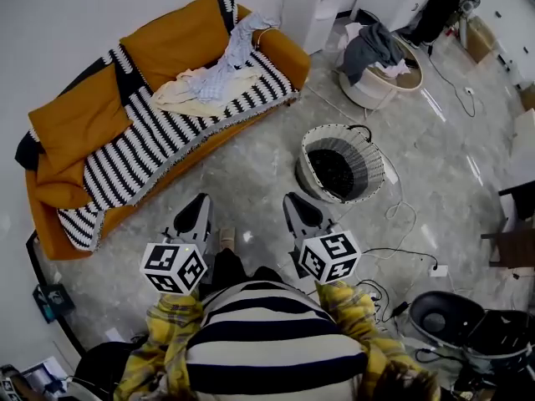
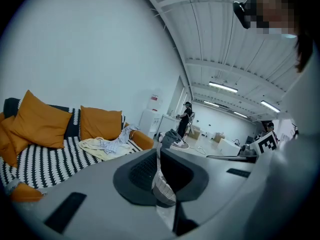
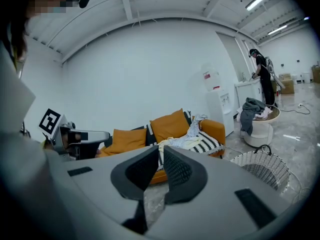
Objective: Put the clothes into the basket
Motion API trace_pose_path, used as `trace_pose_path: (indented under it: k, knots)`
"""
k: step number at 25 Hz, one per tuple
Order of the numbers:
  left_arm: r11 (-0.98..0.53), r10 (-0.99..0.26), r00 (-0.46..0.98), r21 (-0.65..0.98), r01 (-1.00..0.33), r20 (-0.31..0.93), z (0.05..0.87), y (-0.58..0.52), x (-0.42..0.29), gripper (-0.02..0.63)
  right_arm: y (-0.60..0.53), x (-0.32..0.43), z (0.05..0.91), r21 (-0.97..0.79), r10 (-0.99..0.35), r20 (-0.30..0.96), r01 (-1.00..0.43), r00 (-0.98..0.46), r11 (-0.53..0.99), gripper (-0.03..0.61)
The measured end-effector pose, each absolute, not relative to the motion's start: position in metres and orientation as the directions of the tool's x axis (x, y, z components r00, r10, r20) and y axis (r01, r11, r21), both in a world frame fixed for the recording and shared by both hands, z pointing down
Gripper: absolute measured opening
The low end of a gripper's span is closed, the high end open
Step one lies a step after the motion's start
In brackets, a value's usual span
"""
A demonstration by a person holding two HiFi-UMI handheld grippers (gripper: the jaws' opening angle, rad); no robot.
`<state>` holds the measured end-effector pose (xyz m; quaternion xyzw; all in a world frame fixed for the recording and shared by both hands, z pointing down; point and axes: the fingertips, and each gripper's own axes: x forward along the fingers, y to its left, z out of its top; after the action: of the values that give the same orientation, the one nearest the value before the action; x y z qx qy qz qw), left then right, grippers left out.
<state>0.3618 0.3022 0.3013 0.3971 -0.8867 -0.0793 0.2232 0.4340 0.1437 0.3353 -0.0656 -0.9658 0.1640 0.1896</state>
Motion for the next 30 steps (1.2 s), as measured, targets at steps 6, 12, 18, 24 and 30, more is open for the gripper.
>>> trace_pose_path:
  k: [6,12,18,24,30]
  knots:
    - [0.649,-0.759,-0.551,0.333,-0.684,0.346,0.307,0.309,0.296,0.035,0.153,0.368,0.338,-0.334,0.172,0.351,0.049,-0.920,0.941,0.029]
    - [0.642,-0.764,-0.538,0.346,-0.684,0.356,0.313,0.325,0.232,0.035,0.175,0.298,0.339,-0.343,0.203,0.355,0.075,-0.913,0.936,0.153]
    - [0.630,-0.773,-0.513,0.362,-0.686,0.373,0.322,0.341,0.185,0.035,0.191,0.246,0.343,-0.331,0.190,0.376,0.060,-0.907,0.942,0.154]
    - [0.625,-0.777,-0.500,0.378,-0.683,0.382,0.334,0.341,0.155,0.035,0.191,0.224,0.353,-0.329,0.185,0.416,0.042,-0.890,0.943,0.162]
    - [0.631,-0.771,-0.499,0.370,-0.682,0.396,0.344,0.323,0.134,0.035,0.168,0.198,0.364,-0.334,0.186,0.432,0.035,-0.883,0.942,0.169]
